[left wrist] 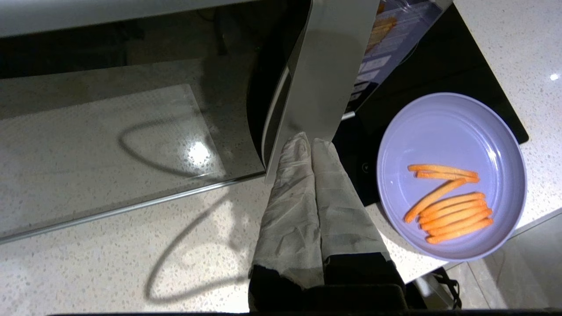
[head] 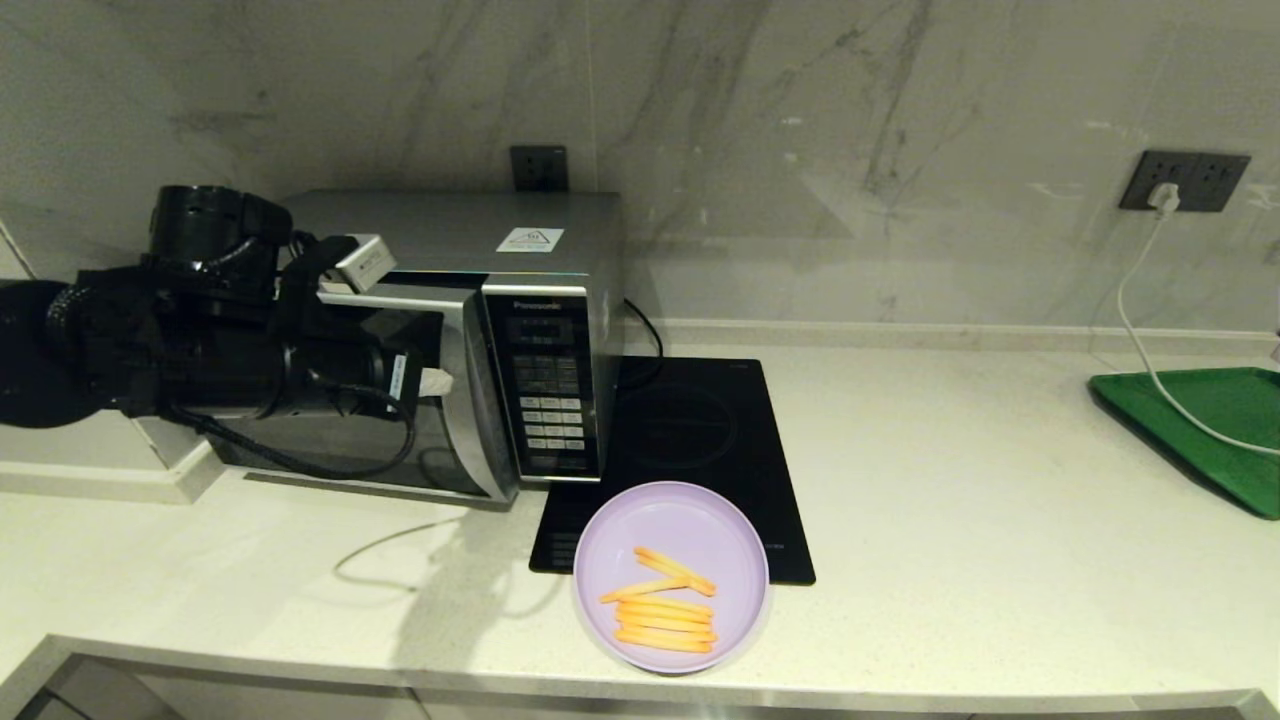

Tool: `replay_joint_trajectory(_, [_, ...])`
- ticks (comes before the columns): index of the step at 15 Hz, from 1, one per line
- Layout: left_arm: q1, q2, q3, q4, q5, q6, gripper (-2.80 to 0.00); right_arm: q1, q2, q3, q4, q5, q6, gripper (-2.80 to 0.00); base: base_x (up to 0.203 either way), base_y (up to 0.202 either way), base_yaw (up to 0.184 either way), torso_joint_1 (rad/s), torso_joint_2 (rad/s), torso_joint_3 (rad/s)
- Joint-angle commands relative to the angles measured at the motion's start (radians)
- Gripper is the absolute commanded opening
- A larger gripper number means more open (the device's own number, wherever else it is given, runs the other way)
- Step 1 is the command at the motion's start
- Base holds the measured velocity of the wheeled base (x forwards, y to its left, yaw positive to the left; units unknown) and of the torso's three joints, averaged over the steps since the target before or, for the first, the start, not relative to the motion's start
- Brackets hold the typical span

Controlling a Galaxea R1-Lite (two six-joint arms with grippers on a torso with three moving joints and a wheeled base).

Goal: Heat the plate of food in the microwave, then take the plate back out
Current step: Close the microwave oven

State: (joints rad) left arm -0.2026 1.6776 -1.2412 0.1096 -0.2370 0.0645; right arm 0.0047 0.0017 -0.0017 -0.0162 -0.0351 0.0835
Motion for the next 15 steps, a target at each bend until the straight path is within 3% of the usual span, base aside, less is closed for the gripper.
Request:
replay_joint_trajectory(1, [-0.001,0.032,-0.022,0.001,-0.002,0.001,-2.8,0.0,0.0,0.0,-0.001,0.0,0.001,-2.8,0.0,0.0,0.0,0.0,0.0,0.0])
replay_joint_trajectory(15, [-0.008,0.1,-0.024,-0.082,0.019,-0.003,-2.8,0.0,0.0,0.0,-0.001,0.0,0.001,-2.8,0.0,0.0,0.0,0.0,0.0,0.0])
